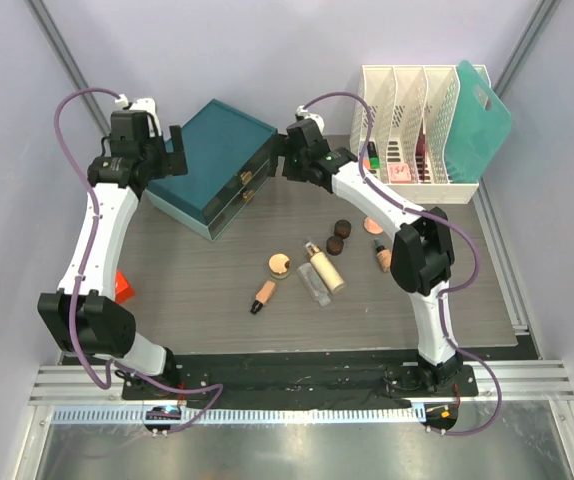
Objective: Organize the makeup
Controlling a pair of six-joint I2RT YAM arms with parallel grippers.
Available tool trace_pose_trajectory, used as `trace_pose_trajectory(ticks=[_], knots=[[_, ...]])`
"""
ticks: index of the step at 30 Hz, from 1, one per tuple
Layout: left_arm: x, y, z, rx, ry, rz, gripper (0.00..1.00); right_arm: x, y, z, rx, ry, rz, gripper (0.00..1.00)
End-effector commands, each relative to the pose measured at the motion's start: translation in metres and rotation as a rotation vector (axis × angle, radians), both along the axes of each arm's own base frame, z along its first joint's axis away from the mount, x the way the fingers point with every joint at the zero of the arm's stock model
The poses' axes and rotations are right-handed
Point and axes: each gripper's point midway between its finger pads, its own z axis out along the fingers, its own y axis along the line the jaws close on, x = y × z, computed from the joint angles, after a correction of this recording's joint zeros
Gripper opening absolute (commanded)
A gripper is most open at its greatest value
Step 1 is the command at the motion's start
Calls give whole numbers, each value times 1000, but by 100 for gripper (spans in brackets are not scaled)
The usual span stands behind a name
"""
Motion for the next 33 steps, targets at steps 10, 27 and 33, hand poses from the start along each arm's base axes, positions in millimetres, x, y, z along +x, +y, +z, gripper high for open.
trace_pose_trajectory(ticks=[10, 27, 33], knots=[[17, -46, 7, -157, -52, -190, 67, 5, 37, 34, 153, -42, 93, 100], [49, -62, -48, -274, 135, -163, 0, 16, 80, -2, 334, 73, 151, 97], [54, -67, -67, -304, 204, -162, 0, 21, 83, -3, 353, 75, 147, 96]])
